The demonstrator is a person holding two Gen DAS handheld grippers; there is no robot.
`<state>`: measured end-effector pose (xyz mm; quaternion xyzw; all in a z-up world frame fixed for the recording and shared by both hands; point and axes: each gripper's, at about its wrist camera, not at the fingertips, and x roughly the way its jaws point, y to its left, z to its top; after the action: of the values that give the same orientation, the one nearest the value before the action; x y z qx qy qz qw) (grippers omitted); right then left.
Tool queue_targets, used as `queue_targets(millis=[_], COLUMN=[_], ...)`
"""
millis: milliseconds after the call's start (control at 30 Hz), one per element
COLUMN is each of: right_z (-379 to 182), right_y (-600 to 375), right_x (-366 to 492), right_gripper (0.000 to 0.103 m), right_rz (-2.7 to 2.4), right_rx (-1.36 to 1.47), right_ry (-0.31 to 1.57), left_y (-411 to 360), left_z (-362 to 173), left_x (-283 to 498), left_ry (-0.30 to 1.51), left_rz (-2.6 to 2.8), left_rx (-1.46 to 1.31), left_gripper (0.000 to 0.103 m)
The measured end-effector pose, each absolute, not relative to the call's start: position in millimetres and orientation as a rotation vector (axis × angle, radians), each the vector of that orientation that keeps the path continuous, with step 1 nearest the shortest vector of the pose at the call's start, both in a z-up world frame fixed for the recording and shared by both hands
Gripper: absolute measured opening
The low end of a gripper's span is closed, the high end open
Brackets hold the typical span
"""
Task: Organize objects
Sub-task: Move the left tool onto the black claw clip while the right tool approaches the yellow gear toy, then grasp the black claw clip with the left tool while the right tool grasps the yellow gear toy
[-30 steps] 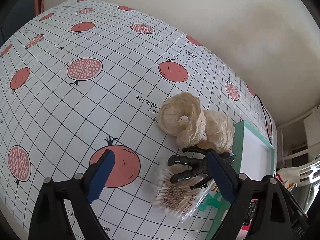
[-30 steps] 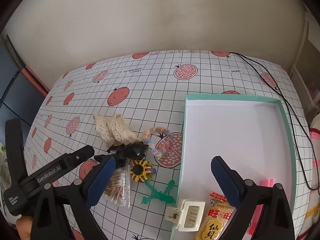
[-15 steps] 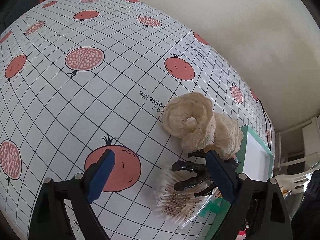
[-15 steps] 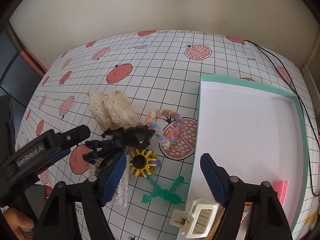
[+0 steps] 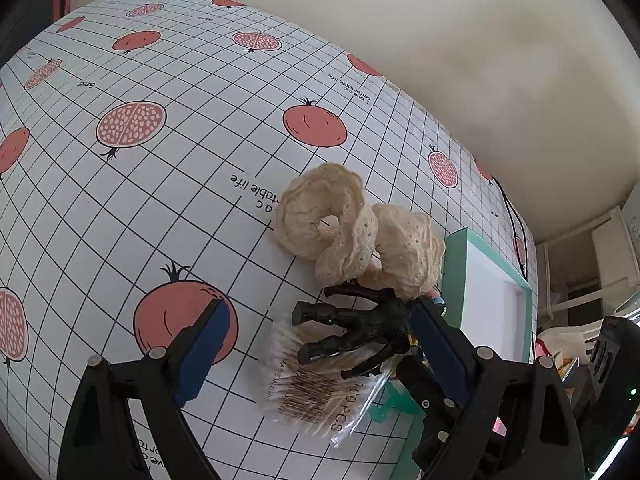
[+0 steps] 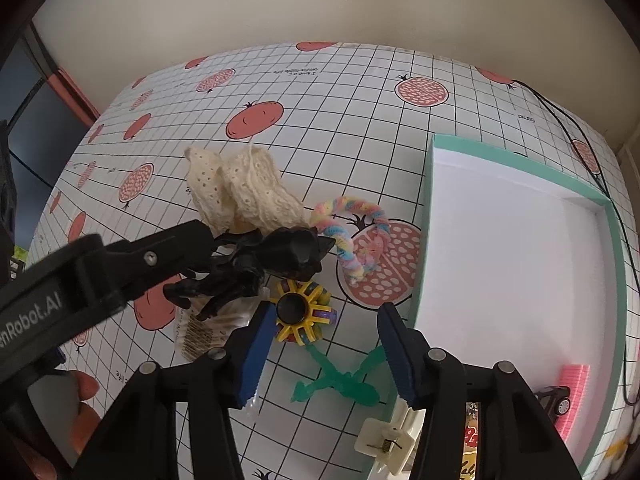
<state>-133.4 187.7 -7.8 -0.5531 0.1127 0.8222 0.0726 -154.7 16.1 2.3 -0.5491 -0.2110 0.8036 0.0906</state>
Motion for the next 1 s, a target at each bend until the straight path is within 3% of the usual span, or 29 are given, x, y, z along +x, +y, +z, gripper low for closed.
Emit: queue_targets(millis=[500, 600, 700, 867, 1000], right_z=[-20, -23, -23, -17, -12], right_y=[174, 179, 185, 192, 197], right_x=[-135, -134, -132, -130, -130], right_gripper=[0.057, 0.052, 0.039, 0.038, 0.038], right_rz=[2.462, 2.446, 2.444, 2.445, 2.436], right_rx=[-1.750, -1.742, -1.736, -1.715, -1.703], right_ry=[0.352, 0.370, 0.416, 0.446, 0.473], left_y=[39, 42, 43, 39, 35], left_z=[-9, -10, -11, -13, -17], left_x=[-146, -145, -145, -144, -141], left_ry=[-0.567, -0.552, -0.552, -0.581, -0.609], left_rz=[2.350, 2.350, 2.345, 2.350, 2.354], left_rx=[-1.641, -1.643, -1.648, -1.647, -1.655], left_gripper=[0.093, 0.093, 0.093, 0.092, 0.085])
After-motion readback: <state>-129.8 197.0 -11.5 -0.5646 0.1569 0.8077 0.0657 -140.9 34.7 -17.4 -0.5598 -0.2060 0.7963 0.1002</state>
